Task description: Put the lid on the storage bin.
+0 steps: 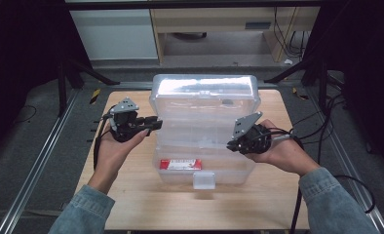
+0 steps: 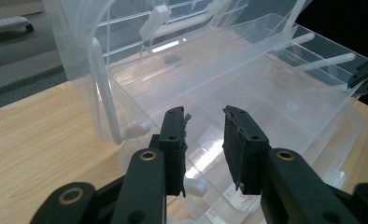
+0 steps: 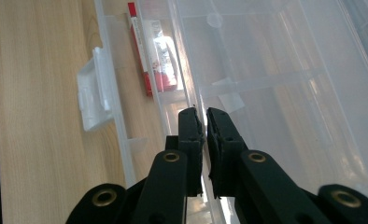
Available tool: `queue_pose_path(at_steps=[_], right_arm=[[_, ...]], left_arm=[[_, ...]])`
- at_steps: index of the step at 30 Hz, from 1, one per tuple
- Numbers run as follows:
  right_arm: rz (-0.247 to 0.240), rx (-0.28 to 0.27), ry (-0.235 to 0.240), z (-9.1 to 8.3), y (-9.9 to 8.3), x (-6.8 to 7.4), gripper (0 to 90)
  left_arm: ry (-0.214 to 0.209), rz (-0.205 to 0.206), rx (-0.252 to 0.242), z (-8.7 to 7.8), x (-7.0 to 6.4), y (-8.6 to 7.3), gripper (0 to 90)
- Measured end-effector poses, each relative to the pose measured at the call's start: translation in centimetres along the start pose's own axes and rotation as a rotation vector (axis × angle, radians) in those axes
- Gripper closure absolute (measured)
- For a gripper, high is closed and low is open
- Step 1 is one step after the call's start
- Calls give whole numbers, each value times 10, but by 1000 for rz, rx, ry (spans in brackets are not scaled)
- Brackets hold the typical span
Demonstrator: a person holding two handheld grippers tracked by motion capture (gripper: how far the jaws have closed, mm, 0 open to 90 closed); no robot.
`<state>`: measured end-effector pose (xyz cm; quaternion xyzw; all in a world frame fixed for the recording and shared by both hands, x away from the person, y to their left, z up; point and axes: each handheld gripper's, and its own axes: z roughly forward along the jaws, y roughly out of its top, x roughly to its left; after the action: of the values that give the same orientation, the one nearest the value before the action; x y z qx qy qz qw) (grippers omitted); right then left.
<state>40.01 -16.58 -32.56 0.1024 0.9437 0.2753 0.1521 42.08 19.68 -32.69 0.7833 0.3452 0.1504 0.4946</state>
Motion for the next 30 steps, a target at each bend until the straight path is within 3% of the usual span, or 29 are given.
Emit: queue_pose_path(at_steps=[8, 20, 25, 30], right_arm=[[14, -15, 16, 4, -6, 7, 835], [45, -39, 11, 5, -13, 13, 783], [115, -75, 0, -1, -17, 13, 646], [172, -95, -40, -11, -23, 14, 585]], left_arm=[[-4, -39, -40, -3, 1, -3, 699], [-24, -37, -22, -4, -4, -11, 696], [-26, -32, -20, -6, -6, -15, 685], [-27, -28, -13, -6, -8, -19, 685]])
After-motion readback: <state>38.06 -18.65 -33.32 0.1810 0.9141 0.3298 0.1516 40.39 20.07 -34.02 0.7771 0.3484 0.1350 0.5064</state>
